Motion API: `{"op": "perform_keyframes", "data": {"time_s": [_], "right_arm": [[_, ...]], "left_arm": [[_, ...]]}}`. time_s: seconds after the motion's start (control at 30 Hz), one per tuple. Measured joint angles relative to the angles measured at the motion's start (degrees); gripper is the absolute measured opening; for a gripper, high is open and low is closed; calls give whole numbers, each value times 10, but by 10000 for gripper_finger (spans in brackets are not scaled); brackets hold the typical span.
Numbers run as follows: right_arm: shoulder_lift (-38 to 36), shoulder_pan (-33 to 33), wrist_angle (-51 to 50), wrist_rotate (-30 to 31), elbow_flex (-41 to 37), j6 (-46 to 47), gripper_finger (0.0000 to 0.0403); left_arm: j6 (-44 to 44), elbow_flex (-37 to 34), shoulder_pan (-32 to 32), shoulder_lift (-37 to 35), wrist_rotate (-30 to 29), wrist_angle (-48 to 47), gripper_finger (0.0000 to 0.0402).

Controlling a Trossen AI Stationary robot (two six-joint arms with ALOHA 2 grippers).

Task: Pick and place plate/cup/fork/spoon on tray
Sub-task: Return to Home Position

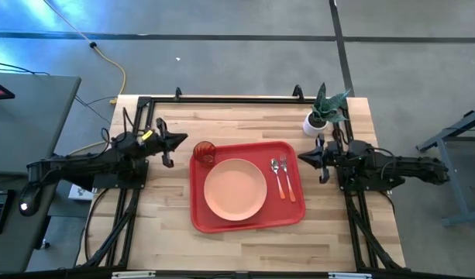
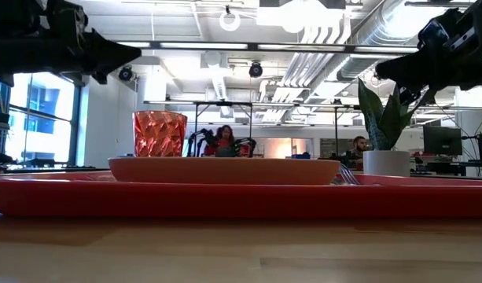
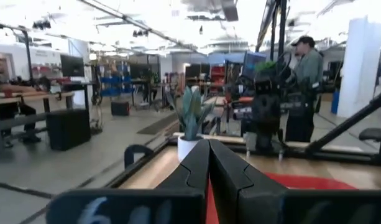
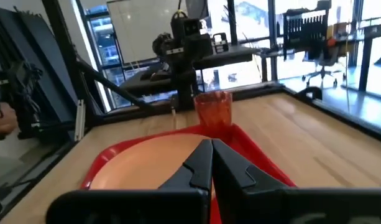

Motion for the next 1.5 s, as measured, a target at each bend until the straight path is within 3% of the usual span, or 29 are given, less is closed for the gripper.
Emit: {"op": "perform_keyframes", "data": {"time_s": [0.17,0.37,0.53,0.87,1.07,1.33,1.5], "right_arm": [[0,0,30,-11,0,-37,0],[0,0,20,-26,0,-30,0],[0,0,17,-22,0,-40,0],[-1,0,-36,-2,0,-19,0],[-1,0,-61,21,0,-48,0],[0,0,-80,-16,-1,-44,0],[0,0,-87,52,0,-35,0]], "left_arm": [[34,1,2,-60,-2,-16,0],[23,1,15,-155,-5,-157,0],[19,1,16,-222,-4,-215,0],[8,1,14,-221,27,-294,0],[26,0,14,-207,13,-326,0],[39,0,14,-208,12,-325,1],[47,0,14,-203,-8,-329,0]]}}
